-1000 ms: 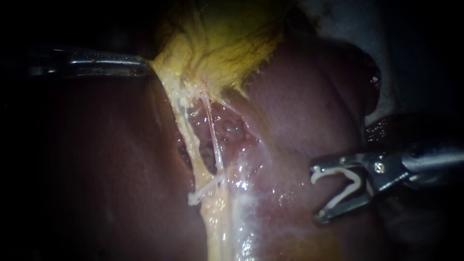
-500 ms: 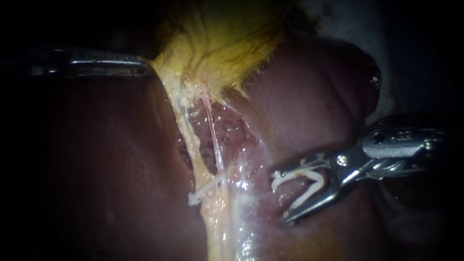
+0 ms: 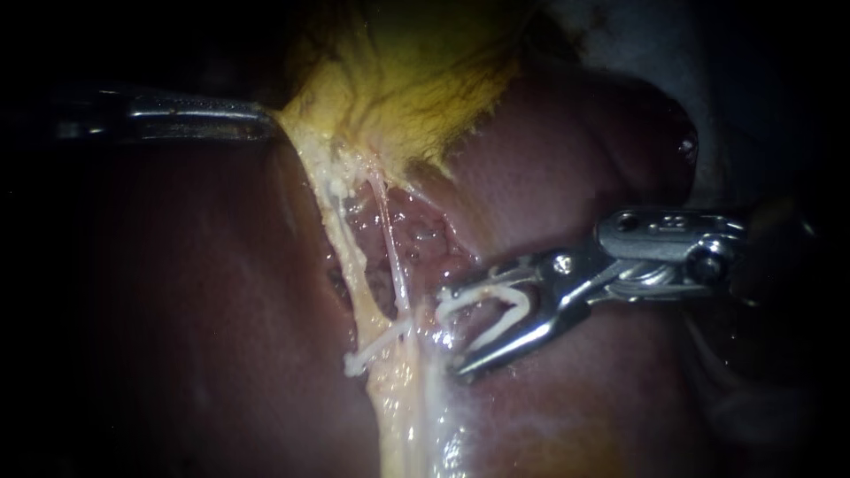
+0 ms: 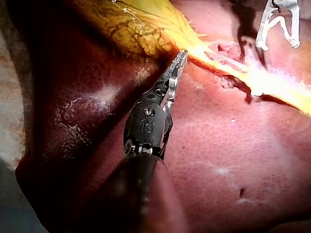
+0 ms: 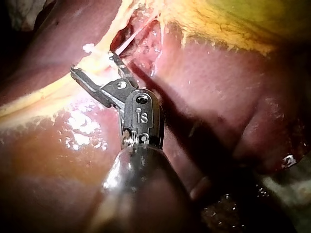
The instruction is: Clipping second clip left tube
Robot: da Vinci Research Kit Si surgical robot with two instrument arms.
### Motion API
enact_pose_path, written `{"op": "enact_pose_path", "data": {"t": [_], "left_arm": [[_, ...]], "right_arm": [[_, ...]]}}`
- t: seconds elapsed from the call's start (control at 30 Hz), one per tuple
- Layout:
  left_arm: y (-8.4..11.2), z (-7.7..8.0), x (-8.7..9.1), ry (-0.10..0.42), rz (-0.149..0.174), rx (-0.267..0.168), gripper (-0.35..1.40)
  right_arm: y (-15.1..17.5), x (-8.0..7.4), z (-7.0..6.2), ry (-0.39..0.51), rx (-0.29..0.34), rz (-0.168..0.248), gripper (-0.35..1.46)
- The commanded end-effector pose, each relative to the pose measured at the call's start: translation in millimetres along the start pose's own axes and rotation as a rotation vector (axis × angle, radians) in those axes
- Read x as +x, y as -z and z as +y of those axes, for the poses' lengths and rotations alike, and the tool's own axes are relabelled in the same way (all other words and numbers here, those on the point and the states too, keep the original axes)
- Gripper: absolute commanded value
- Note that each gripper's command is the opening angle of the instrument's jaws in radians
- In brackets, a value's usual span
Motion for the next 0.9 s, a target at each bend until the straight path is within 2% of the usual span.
{"op": "enact_pose_path", "data": {"t": [0.03,0.4,0.9], "left_arm": [[0.0,0.0,0.0,0.000,0.000,0.000,-0.35],[0.0,0.0,0.0,0.000,0.000,0.000,-0.35],[0.0,0.0,0.0,0.000,0.000,0.000,-0.35]], "right_arm": [[-0.2,0.0,0.3,-0.002,0.004,0.002,0.54],[-3.0,-1.4,2.7,-0.020,0.011,-0.002,0.54],[-4.9,-3.6,6.2,-0.043,0.002,-0.008,0.56]]}}
